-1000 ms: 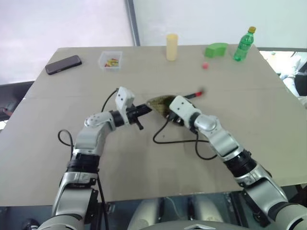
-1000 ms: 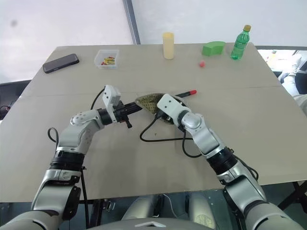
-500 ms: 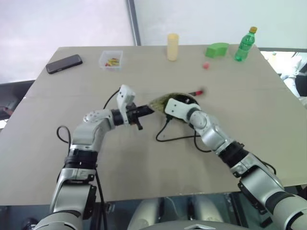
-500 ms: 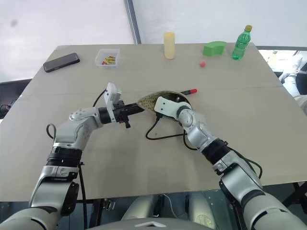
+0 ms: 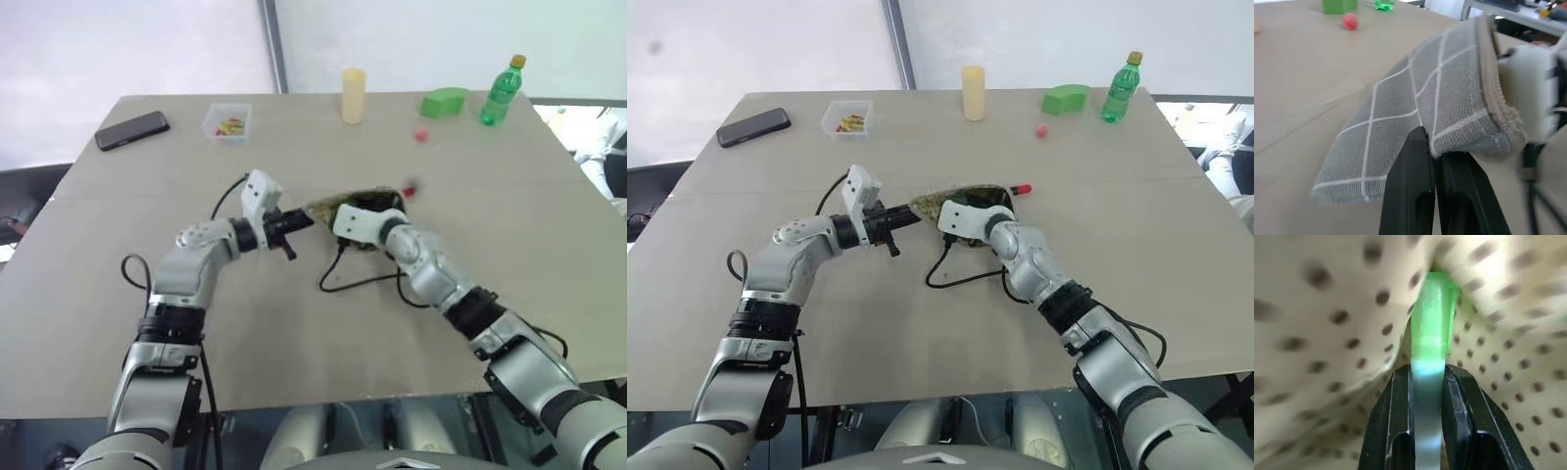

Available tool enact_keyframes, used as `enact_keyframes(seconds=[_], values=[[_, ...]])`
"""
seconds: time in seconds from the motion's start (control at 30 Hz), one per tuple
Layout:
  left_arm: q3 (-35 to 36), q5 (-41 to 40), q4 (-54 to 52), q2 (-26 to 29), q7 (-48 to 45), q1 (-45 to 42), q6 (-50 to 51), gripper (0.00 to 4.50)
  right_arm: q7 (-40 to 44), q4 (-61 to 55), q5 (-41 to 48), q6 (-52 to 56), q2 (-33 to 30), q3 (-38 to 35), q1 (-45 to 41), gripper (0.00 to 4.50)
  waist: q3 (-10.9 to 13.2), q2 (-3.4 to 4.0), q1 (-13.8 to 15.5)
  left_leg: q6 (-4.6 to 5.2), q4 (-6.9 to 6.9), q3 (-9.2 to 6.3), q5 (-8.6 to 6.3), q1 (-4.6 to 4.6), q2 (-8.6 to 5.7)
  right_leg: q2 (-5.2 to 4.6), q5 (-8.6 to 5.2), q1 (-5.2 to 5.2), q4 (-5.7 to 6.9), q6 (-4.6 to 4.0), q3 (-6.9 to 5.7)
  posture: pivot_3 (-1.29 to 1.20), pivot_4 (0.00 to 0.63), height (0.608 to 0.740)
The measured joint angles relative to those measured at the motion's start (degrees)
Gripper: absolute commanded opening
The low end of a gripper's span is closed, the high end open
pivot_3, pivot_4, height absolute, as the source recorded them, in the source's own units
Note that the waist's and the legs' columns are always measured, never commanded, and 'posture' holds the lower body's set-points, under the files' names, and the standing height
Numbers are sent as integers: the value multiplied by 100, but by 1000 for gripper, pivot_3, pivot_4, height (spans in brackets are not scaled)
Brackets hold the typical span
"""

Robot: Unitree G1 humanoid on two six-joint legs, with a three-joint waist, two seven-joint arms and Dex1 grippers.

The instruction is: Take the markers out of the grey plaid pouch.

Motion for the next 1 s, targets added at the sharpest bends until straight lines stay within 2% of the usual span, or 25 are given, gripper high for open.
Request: enact_keyframes(seconds=[0.17,0.3,0.37,0.43,0.57,0.63,0.7,0.77,0.8,0.83,0.93,1.0], values=[[57,386,699,-32,597,-153,-456,0,850,-1776,1023,144,-186,-720,621,250,2,-2,5,3,4,-2,-1,0,1,0,0,3,2,1,-2,0,150,740],[75,585,919,-41,864,-186,-729,0,1352,-3260,2476,1092,21,-1733,1111,250,1,-4,13,25,4,-7,-15,-1,3,-1,0,4,4,1,-4,0,150,740],[73,599,943,-74,938,-181,-824,0,1377,-3821,2882,1570,-156,-2238,1131,250,1,-4,17,27,10,-5,-16,-1,2,-3,1,4,6,2,-4,0,150,740],[78,608,905,-89,1021,-114,-873,0,1375,-4079,2735,1726,-777,-2474,1180,250,0,-4,43,28,12,-4,-17,-1,-4,-10,1,7,5,2,-6,0,150,740],[188,683,637,-103,1340,236,-894,0,1266,-3935,1437,1718,-2512,-2348,1804,250,-1,-7,87,29,9,0,-17,-2,-6,-17,0,5,1,3,-7,0,150,740],[176,726,419,-133,1448,421,-865,0,1104,-3433,923,1673,-2740,-2038,2090,250,-3,-11,55,28,5,4,-16,-1,-1,-14,0,5,1,3,-3,0,150,740],[165,760,175,-181,1514,593,-819,0,890,-2719,633,1563,-2586,-1660,2353,250,-3,-12,32,28,5,6,-16,2,3,-12,0,5,3,3,0,0,150,740],[156,752,-85,-237,1544,801,-701,0,548,-2213,362,1209,-2358,-1480,2398,1284,-8,-15,18,24,9,17,-14,11,3,-12,1,11,11,3,11,0,150,740],[149,741,-175,-251,1539,842,-651,0,544,-2069,365,1157,-2347,-1458,2397,1500,-16,-34,23,27,13,13,-16,14,3,-11,1,18,10,3,7,0,150,740],[163,690,-357,-226,1505,974,-580,0,469,-2000,358,1067,-2257,-1506,2439,2135,-16,-46,26,28,21,8,-17,15,4,-10,1,24,10,3,0,0,150,740],[192,519,-677,-169,1385,1216,-361,944,447,-2106,358,1049,-2245,-1698,2556,3435,-18,-49,32,28,22,4,-19,23,4,-11,1,36,4,3,-3,0,150,740],[239,401,-855,-88,1308,1370,-174,1799,483,-2357,432,1112,-2215,-1890,2737,4271,-18,-50,47,27,21,-7,-20,23,5,-11,0,39,2,3,-15,0,150,740]])
